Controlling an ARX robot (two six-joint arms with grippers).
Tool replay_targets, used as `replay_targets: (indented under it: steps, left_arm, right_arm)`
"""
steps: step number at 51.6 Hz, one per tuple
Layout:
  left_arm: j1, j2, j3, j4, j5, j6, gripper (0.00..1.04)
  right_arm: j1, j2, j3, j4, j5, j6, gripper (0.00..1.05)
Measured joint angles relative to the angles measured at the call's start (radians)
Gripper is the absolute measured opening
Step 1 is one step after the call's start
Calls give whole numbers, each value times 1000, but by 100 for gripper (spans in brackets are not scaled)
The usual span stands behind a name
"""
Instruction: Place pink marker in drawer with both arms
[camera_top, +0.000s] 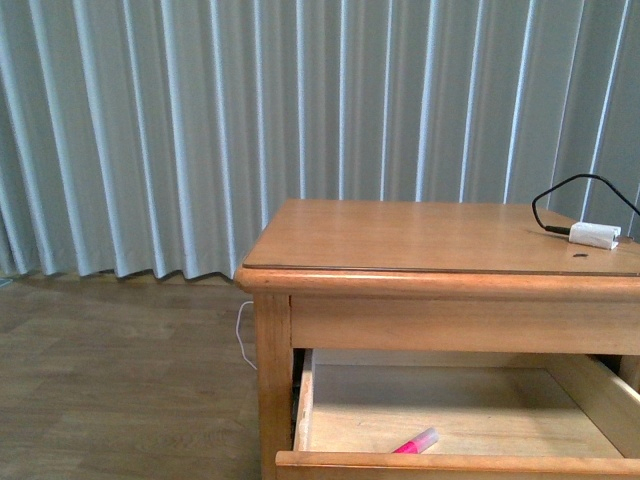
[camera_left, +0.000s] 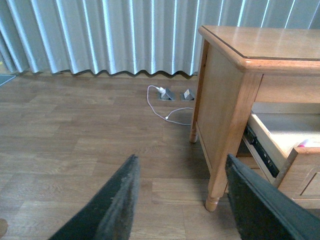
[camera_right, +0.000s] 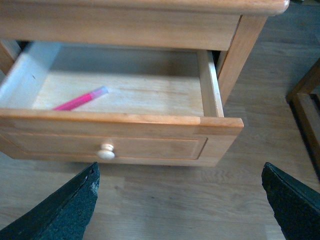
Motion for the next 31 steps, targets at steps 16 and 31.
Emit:
replay_targets:
  steps: [16, 31]
  left_arm:
    - [0, 0, 0, 0, 0, 0, 99]
    - [0, 0, 0, 0, 0, 0, 98]
  right_arm:
    - [-27, 379, -43, 167, -104, -105, 96]
    - [34, 755, -23, 573, -85, -29, 96]
